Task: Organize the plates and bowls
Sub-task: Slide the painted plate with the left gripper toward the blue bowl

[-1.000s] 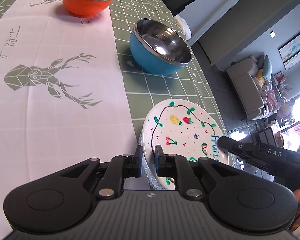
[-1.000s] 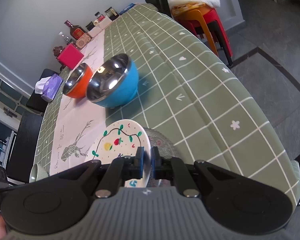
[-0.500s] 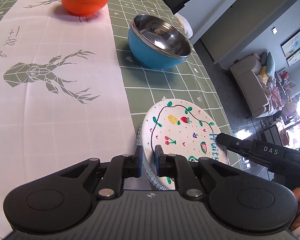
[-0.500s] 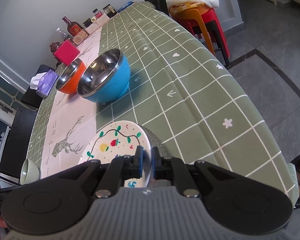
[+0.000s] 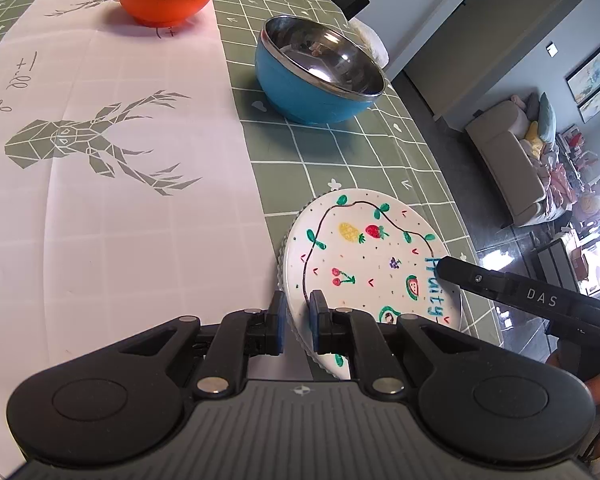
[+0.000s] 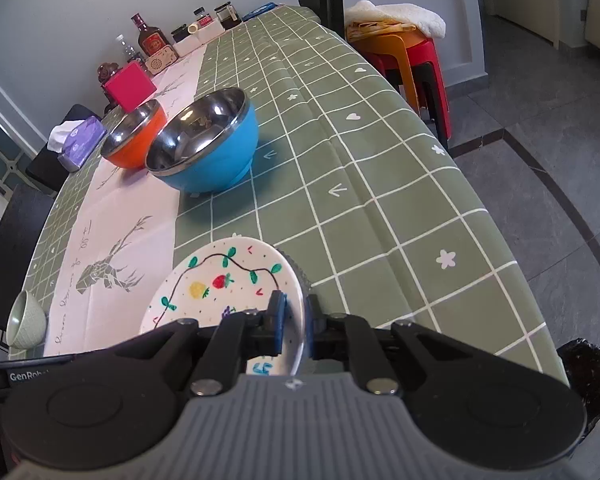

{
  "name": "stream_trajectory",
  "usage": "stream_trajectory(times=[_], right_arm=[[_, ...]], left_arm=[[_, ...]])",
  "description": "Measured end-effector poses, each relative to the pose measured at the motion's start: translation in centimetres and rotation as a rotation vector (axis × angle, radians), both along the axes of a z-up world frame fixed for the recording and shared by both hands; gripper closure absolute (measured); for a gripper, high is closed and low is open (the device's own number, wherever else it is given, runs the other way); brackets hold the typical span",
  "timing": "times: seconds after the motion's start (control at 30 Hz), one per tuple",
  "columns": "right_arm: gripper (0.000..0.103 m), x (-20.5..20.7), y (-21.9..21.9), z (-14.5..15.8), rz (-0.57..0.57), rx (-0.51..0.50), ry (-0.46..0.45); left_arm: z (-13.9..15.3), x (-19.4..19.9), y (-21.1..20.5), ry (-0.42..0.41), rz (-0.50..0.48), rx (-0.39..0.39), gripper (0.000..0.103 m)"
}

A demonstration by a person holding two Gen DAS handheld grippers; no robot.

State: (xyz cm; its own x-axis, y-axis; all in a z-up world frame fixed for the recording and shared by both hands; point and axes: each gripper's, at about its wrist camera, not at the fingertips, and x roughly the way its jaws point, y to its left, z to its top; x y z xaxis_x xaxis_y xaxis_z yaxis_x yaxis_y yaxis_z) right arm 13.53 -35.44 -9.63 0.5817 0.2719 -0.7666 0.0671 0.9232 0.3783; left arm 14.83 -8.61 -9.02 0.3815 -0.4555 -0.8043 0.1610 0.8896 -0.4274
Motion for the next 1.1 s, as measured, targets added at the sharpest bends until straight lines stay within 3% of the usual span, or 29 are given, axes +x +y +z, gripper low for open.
stream_trajectory(times=[0.23, 0.7, 0.77, 0.83, 0.87, 0.97, 1.03, 1.1], right_arm=[[0.092, -0.2, 0.6, 0.0, 0.014, -0.036, -0.016], [0.086, -0.4, 0.0, 0.3, -0.026, -0.006, -0.034], [0.082, -0.2, -0.2, 0.1, -0.038, -0.004, -0.013], [0.066, 0.0, -0.4, -0.3, -0.046, 0.021, 0.02], [0.065, 0.1, -0.4, -0.4, -0.045, 0.028, 0.032], [0.065, 0.2, -0.1, -0.7, -0.031, 0.027, 0.058], [0.077, 0.2, 0.1, -0.8, -0.017, 0.033, 0.064], [0.08, 0.1, 0.2, -0.8, -0.012, 0.021, 0.06]], left_arm=[[0.0, 0.0, 0.1, -0.006, 0.003, 0.002, 0.09], [0.5, -0.1, 0.9, -0.029, 0.023, -0.028, 0.089], [0.5, -0.1, 1.1, -0.032, 0.027, -0.034, 0.089], [0.3, 0.0, 1.1, -0.029, 0.027, -0.044, 0.089], [0.2, 0.0, 1.1, -0.025, 0.024, -0.049, 0.089], [-0.2, 0.0, 0.7, -0.015, 0.026, -0.054, 0.088], [-0.2, 0.0, 0.5, -0.021, 0.027, -0.047, 0.088], [-0.2, 0.0, 0.4, -0.023, 0.025, -0.039, 0.088]])
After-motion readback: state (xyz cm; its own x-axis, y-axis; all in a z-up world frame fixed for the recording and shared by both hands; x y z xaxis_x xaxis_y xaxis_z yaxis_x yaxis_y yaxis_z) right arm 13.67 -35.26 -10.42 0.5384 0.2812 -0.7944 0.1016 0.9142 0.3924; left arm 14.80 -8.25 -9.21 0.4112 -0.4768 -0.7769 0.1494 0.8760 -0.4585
